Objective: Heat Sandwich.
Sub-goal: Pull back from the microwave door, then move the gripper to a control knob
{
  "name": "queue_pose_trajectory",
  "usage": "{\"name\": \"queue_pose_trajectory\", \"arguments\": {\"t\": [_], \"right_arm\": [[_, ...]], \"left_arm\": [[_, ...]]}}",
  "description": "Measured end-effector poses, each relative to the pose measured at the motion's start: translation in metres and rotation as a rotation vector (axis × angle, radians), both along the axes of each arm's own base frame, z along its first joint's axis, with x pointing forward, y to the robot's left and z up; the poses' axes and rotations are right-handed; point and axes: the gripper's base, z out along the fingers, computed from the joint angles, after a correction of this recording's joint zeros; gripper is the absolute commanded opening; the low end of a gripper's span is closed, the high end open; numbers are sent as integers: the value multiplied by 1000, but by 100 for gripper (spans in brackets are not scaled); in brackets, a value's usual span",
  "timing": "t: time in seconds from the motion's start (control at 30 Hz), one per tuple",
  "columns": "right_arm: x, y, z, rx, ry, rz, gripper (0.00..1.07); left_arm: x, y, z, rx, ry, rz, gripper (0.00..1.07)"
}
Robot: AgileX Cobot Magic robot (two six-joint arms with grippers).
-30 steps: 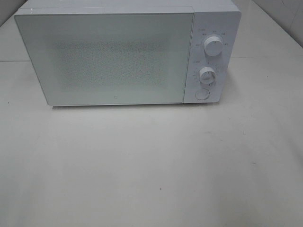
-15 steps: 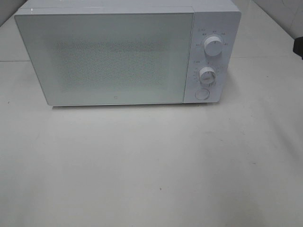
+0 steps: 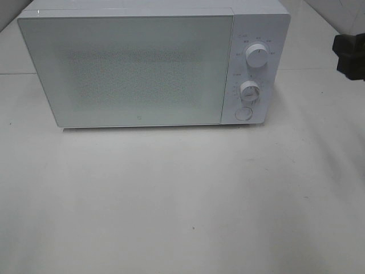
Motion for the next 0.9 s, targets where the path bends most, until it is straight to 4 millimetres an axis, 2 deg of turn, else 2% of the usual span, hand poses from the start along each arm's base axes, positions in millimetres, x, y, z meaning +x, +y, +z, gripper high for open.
{"name": "queue_pose_trajectory", "arguments": {"t": [0.17,0.3,0.47,0.57,0.9], "right_arm": [[-4,-5,-18,9,-34,-50,75],[-7,-8,-25,27,-50,-94,75],[-7,11,-34,1,-30,-67,75],[-7,31,-41,-22,-12,-12,75],[-6,61,-56,-3,-34,18,75]], "left_arm": [[0,0,0,0,0,0,98],[0,0,0,0,0,0,98],[0,0,0,0,0,0,98],[0,0,0,0,0,0,98],[0,0,0,0,0,0,98]]}}
